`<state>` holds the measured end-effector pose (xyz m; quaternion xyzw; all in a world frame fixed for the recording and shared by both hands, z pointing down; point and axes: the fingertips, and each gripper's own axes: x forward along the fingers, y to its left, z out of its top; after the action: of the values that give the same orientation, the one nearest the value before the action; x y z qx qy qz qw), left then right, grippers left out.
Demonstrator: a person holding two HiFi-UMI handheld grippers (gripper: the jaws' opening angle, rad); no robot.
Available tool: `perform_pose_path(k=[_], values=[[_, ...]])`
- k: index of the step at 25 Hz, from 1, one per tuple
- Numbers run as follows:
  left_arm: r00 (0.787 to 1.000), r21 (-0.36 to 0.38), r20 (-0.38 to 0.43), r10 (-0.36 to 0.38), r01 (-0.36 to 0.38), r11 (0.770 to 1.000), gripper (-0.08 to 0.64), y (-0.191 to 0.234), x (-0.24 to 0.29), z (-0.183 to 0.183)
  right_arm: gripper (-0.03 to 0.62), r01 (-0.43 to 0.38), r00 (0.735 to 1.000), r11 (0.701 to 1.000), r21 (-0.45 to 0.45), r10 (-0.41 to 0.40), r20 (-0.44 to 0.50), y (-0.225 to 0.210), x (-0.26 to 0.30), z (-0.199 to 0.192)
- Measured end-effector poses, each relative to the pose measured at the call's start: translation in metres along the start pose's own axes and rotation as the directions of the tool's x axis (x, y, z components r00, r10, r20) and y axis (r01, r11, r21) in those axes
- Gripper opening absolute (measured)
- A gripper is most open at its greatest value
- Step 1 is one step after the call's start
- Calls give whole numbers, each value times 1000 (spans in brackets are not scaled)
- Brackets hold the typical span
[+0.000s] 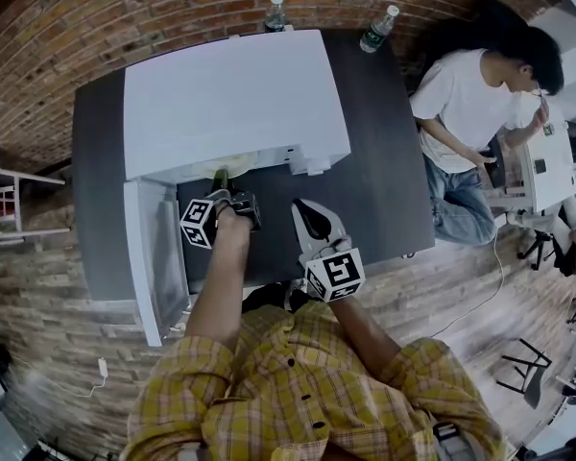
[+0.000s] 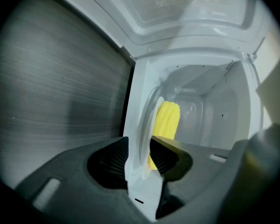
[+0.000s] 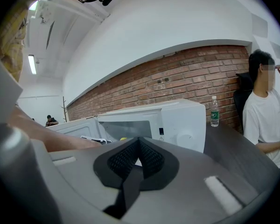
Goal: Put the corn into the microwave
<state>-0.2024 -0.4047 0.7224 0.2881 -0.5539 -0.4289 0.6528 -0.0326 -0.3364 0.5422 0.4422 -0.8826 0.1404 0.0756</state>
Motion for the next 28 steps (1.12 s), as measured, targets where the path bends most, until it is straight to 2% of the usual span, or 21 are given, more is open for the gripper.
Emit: perform_pose_path(k=[4,15,23,28], values=[[1000,-26,9,-10,11,1000,144,-2,5,1,2,1,1000,1000,0,-1,-1,-2,0,0],[999,-124,24,-49,51,991,207,-4,12,6,2,6,1000,1000,-4,-6,1,-5,-8,0],[996,-112,-5,-90,89,990,210,-9,-4,-2,3,0,1000,1000,-5,0,10,-4,-15,2],[989,-85,-54,-141,136,987,209,-18,-26,-16,2,0,1000,1000,-5,0,12,-1,-24,3]])
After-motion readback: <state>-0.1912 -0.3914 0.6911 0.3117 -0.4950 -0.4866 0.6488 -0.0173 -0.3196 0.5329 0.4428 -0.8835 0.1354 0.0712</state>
